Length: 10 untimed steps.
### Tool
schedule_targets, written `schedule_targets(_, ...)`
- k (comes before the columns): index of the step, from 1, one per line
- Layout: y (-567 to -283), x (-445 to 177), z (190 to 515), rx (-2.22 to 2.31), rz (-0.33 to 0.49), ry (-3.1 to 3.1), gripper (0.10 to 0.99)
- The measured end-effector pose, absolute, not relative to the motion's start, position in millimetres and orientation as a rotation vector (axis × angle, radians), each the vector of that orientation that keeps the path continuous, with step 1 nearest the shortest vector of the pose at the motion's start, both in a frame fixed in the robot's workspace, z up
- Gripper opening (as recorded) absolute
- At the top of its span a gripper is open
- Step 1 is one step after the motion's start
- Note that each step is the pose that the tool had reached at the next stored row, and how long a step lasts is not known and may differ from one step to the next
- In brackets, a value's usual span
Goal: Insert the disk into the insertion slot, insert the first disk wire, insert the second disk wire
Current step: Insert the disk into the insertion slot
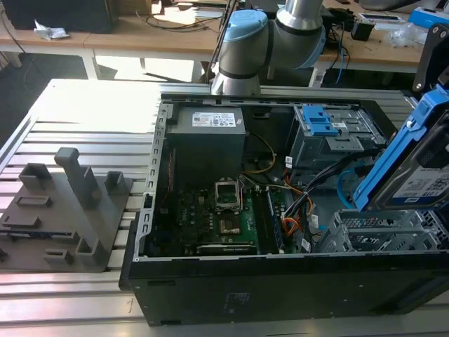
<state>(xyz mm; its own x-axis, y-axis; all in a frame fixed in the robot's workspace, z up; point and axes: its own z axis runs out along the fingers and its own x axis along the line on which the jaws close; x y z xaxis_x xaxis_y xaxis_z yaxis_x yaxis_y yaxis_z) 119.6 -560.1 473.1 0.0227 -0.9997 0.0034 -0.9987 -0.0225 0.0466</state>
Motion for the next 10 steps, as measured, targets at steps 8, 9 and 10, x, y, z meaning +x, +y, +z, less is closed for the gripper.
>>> schedule_targets(8, -560.1, 119.6, 469.5, 2.221, -0.047, -2.171, 0.365)
schedule_targets(9, -560.1, 119.6, 469.2, 2.221, -0.047, -2.171, 0.365)
schedule_targets(10, -560.1, 119.6, 468.7, 2.221, -0.047, -2.171, 0.365)
